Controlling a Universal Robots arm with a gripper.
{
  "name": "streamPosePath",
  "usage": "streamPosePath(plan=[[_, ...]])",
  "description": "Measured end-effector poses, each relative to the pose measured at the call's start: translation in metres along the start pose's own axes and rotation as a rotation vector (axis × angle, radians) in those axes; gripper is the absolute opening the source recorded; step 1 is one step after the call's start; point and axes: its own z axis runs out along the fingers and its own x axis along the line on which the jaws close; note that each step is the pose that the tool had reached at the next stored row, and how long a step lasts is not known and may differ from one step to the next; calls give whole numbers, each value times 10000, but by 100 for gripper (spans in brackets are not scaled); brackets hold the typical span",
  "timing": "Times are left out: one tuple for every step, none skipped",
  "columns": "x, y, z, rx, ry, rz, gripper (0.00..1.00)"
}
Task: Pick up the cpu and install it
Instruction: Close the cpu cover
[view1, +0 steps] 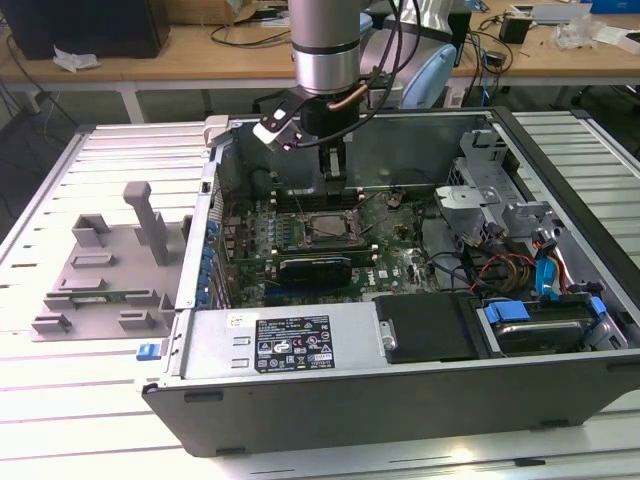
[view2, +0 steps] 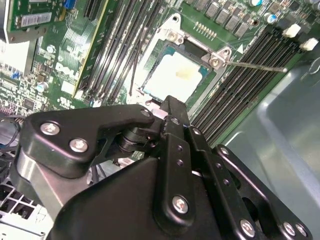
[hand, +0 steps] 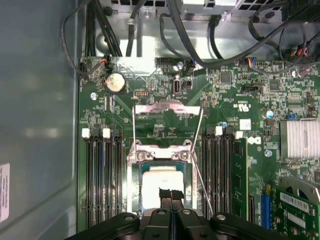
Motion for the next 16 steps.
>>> streamPosePath(plan=[[0, 17, 1, -1, 0, -1, 11], [-1, 30, -23, -1, 1, 2, 11], [-4, 34, -66, 0, 1, 1, 11], [-5, 36, -89, -1, 1, 1, 11], [-7, 37, -109, -1, 1, 1, 11], [-8, 38, -131, 0, 1, 1, 11], [-10, 41, -164, -1, 2, 0, 11], [-12, 43, -203, -1, 2, 0, 11], [-20, 70, -343, -5, 3, 0, 11], [-20, 100, -342, -5, 2, 1, 11], [-20, 127, -341, -3, 2, 1, 11], [-20, 181, -337, -3, 1, 0, 11], [-20, 241, -333, -3, 1, 0, 11], [-20, 277, -332, -2, 1, 0, 11], [-21, 296, -331, -2, 0, 1, 11], [-21, 306, -330, -3, 1, 0, 11]])
